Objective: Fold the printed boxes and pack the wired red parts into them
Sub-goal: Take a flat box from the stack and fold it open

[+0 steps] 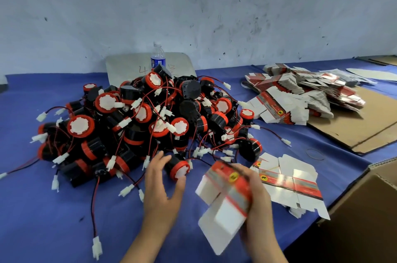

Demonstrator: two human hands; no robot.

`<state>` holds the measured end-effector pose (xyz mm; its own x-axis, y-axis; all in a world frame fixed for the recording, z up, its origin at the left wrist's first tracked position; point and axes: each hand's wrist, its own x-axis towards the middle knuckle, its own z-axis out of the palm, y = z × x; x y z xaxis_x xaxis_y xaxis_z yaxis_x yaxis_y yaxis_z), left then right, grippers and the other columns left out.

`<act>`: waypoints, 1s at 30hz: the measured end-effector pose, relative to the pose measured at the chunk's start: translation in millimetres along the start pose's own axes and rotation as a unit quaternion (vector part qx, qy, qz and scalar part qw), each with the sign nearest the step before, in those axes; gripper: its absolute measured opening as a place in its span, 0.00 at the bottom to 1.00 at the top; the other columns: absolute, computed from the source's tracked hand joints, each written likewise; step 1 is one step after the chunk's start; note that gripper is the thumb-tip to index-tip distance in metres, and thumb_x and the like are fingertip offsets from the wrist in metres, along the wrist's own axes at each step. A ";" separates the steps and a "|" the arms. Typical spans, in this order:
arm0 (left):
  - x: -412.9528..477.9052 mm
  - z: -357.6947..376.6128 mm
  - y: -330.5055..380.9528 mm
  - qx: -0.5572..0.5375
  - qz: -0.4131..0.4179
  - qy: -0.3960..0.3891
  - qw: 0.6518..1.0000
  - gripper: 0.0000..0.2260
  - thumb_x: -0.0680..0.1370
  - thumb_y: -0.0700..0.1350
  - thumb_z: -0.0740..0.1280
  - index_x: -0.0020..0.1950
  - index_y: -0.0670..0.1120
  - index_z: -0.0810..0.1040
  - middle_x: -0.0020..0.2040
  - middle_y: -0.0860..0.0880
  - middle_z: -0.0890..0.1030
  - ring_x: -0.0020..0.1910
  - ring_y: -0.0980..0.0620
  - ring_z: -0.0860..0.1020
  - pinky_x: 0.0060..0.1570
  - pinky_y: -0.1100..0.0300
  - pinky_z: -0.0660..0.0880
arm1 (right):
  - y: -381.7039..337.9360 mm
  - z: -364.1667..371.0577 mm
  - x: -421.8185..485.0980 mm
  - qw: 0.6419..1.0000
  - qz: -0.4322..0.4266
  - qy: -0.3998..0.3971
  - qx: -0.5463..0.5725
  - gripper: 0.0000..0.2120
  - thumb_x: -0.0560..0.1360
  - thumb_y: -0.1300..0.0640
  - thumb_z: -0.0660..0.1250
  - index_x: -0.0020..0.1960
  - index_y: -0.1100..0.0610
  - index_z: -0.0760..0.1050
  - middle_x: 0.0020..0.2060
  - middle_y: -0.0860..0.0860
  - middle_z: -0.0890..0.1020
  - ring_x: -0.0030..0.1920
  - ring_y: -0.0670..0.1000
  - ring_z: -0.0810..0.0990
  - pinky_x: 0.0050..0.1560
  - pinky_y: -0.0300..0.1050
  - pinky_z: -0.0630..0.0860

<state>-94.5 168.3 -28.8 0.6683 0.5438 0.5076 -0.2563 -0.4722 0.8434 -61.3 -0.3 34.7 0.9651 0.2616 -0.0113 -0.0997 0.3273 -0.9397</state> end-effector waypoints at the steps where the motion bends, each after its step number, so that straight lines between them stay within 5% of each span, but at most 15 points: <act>1: 2.2 0.5 -5.1 0.067 0.000 -0.032 0.997 0.19 0.77 0.55 0.68 0.62 0.71 0.66 0.75 0.64 0.56 0.73 0.69 0.51 0.69 0.66 0.58 | -2.0 -2.4 2.9 0.987 0.125 0.006 0.103 0.20 0.69 0.38 0.67 0.47 0.52 0.85 0.48 0.53 0.85 0.50 0.55 0.84 0.42 0.45 0.80; 4: 2.3 2.4 -17.4 0.196 -0.066 -0.142 0.968 0.19 0.78 0.50 0.68 0.62 0.70 0.68 0.77 0.58 0.48 0.77 0.59 0.43 0.73 0.55 0.53 | 0.1 -9.7 5.4 0.911 0.329 -0.044 0.246 0.33 0.72 0.33 0.59 0.47 0.62 0.85 0.48 0.63 0.84 0.47 0.65 0.83 0.43 0.60 0.81; 7: 3.6 2.7 -13.1 0.199 -0.091 -0.120 0.968 0.16 0.79 0.46 0.67 0.63 0.63 0.75 0.74 0.48 0.60 0.75 0.47 0.58 0.69 0.55 0.61 | 4.6 -5.0 -0.5 0.860 0.396 -0.082 0.311 0.33 0.72 0.39 0.62 0.58 0.69 0.78 0.57 0.70 0.77 0.53 0.74 0.77 0.46 0.70 0.77; 9: 3.9 -0.2 -4.3 0.141 -0.091 -0.052 0.984 0.15 0.79 0.46 0.67 0.58 0.66 0.76 0.67 0.49 0.66 0.67 0.55 0.66 0.62 0.60 0.64 | 6.3 0.2 -5.5 0.855 0.402 -0.067 0.321 0.34 0.69 0.43 0.66 0.63 0.69 0.74 0.60 0.71 0.74 0.54 0.76 0.76 0.43 0.72 0.77; 12: 3.8 -8.1 8.5 0.000 -0.113 0.004 0.994 0.12 0.79 0.56 0.62 0.55 0.75 0.75 0.62 0.62 0.68 0.62 0.72 0.66 0.59 0.69 0.64 | 12.6 -0.1 -9.6 0.851 0.420 -0.024 0.316 0.36 0.68 0.41 0.66 0.65 0.67 0.70 0.58 0.74 0.75 0.53 0.77 0.76 0.46 0.68 0.77; 14: 1.6 -13.4 12.5 -0.058 -0.093 0.015 0.994 0.13 0.77 0.60 0.58 0.60 0.74 0.73 0.65 0.65 0.68 0.69 0.66 0.64 0.64 0.66 0.64 | 12.7 -0.8 -11.2 0.849 0.431 -0.022 0.306 0.30 0.72 0.42 0.65 0.64 0.63 0.72 0.55 0.74 0.76 0.53 0.77 0.76 0.47 0.68 0.78; 16: -1.4 -12.9 13.7 -0.101 -0.072 0.007 0.992 0.19 0.75 0.66 0.59 0.64 0.68 0.74 0.69 0.62 0.67 0.73 0.58 0.63 0.69 0.52 0.64 | 12.2 -1.6 -13.7 0.860 0.439 -0.013 0.261 0.22 0.74 0.44 0.65 0.59 0.59 0.75 0.53 0.73 0.78 0.50 0.77 0.78 0.43 0.67 0.79; 18: -3.3 -8.5 16.3 -0.120 -0.055 -0.004 0.991 0.23 0.73 0.69 0.60 0.65 0.64 0.74 0.70 0.64 0.67 0.73 0.61 0.63 0.68 0.50 0.65 | 14.7 -5.8 -17.6 0.880 0.429 0.014 0.201 0.16 0.74 0.48 0.66 0.53 0.60 0.77 0.48 0.70 0.81 0.43 0.74 0.80 0.35 0.61 0.81; 20: -2.5 -5.6 22.6 -0.102 -0.029 -0.018 0.994 0.17 0.75 0.62 0.61 0.64 0.67 0.75 0.68 0.66 0.68 0.69 0.68 0.64 0.65 0.64 0.65 | 18.3 -14.2 -23.4 0.928 0.347 0.066 0.119 0.10 0.76 0.54 0.65 0.51 0.61 0.75 0.37 0.65 0.83 0.31 0.68 0.81 0.26 0.51 0.78; 23: -2.6 -3.8 23.8 -0.119 -0.015 -0.049 0.992 0.18 0.76 0.46 0.65 0.60 0.67 0.76 0.66 0.61 0.72 0.66 0.63 0.71 0.58 0.73 0.69 | 16.7 -25.3 -22.1 0.985 0.087 0.150 -0.011 0.03 0.78 0.66 0.61 0.47 0.61 0.72 0.26 0.58 0.79 0.21 0.56 0.76 0.19 0.42 0.71; 27: -9.6 1.8 22.6 -0.117 -0.009 -0.076 0.990 0.21 0.74 0.44 0.69 0.60 0.67 0.76 0.65 0.59 0.71 0.64 0.56 0.74 0.57 0.67 0.74 | -10.2 -20.9 -6.6 0.947 -0.241 0.150 -0.147 0.16 0.73 0.68 0.71 0.52 0.49 0.74 0.48 0.45 0.82 0.47 0.44 0.80 0.44 0.35 0.76; 30: -11.7 1.7 19.2 -0.094 0.013 -0.081 0.992 0.21 0.76 0.46 0.70 0.62 0.69 0.74 0.66 0.62 0.70 0.65 0.56 0.74 0.57 0.66 0.74 | -38.5 -13.2 4.0 0.913 -0.307 0.053 -0.264 0.20 0.69 0.53 0.72 0.59 0.43 0.72 0.57 0.38 0.77 0.59 0.40 0.76 0.55 0.30 0.71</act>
<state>-106.0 151.7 -18.9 0.7590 0.4072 0.5081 -0.3909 -0.3390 0.8557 -50.5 -23.9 66.3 0.8209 0.0767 0.5659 0.5711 -0.1084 -0.8137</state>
